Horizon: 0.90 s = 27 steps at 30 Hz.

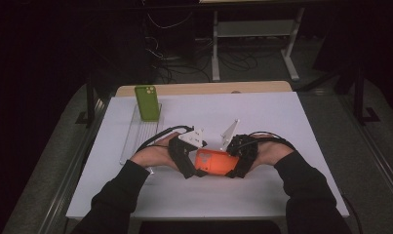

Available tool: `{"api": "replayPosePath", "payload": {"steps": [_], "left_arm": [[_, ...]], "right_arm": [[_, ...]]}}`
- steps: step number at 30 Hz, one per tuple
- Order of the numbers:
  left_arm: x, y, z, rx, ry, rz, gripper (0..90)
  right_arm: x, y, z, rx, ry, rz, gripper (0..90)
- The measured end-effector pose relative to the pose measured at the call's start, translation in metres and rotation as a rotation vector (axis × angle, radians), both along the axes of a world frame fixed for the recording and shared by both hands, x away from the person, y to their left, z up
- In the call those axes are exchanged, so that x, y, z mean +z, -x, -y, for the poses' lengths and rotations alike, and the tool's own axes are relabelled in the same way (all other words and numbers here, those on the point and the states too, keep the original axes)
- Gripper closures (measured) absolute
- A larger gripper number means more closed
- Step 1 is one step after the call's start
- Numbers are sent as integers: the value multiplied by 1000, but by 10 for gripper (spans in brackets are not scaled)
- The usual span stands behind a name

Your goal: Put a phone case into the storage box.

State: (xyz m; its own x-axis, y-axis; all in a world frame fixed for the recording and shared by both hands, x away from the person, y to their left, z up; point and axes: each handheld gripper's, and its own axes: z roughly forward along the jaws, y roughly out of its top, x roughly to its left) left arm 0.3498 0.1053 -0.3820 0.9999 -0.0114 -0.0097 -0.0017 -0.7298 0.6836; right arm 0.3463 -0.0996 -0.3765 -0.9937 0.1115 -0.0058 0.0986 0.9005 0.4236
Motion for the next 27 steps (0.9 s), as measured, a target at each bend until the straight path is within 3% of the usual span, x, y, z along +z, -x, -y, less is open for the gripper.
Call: {"api": "replayPosePath", "payload": {"steps": [7,12,22,27], "left_arm": [[-7,2,7,-20,-37,6,0],[-11,1,6,-7,-52,-4,0],[-12,1,5,-19,-64,-3,122],[-13,2,6,-23,-65,-9,137]], "right_arm": [[4,5,-7,34,1,8,157],[5,6,-7,45,-3,14,157],[8,7,-5,45,-8,20,157],[8,7,-4,42,-5,18,157]]}}
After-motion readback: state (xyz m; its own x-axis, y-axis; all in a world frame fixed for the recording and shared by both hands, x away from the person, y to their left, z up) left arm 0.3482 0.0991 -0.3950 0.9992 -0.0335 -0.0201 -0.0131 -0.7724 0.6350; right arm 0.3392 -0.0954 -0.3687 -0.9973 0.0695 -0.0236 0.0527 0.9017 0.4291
